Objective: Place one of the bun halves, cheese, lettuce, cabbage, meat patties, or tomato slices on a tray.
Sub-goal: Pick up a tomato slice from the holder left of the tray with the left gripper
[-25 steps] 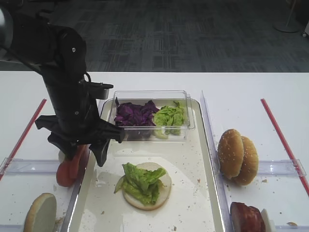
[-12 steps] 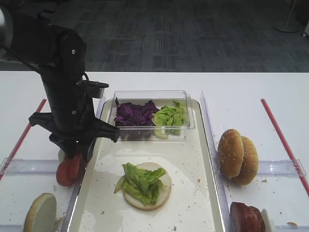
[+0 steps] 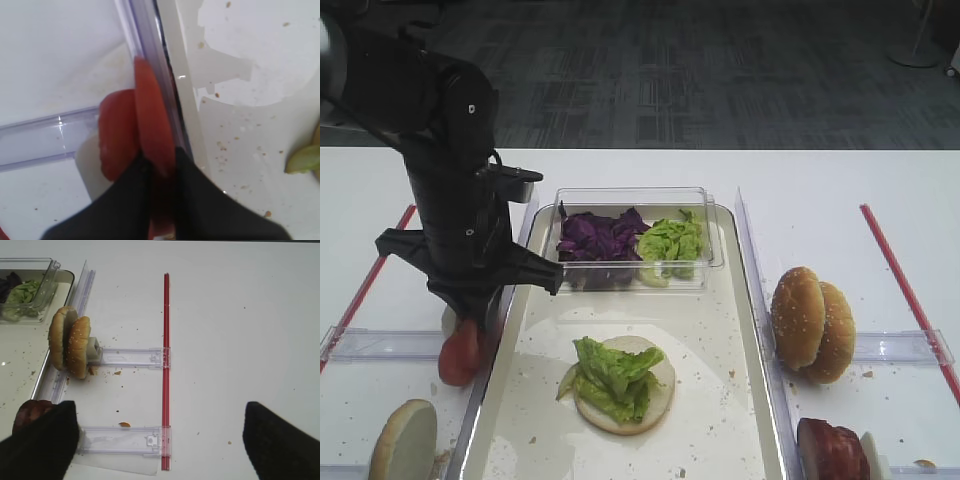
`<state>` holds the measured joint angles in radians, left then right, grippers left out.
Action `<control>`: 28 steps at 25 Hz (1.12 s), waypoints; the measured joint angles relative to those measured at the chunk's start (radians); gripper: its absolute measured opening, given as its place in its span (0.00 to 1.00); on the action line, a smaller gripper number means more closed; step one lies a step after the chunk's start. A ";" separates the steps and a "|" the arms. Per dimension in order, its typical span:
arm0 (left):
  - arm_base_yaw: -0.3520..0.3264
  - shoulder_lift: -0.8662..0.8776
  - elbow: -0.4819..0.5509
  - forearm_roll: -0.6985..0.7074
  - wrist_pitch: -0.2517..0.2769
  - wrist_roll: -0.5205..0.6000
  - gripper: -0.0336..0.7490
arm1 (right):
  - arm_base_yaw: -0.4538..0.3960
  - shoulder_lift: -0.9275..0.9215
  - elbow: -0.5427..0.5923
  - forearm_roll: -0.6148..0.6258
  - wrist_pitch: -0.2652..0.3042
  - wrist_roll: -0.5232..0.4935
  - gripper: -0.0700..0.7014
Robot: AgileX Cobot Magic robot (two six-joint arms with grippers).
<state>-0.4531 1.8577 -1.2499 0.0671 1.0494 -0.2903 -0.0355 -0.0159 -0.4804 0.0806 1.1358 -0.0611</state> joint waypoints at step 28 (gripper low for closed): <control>0.000 0.001 -0.072 0.008 0.091 -0.002 0.10 | 0.000 0.000 0.000 0.000 0.000 0.000 0.97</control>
<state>-0.4531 1.8591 -1.3222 0.0755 1.1403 -0.2926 -0.0355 -0.0159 -0.4804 0.0806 1.1358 -0.0611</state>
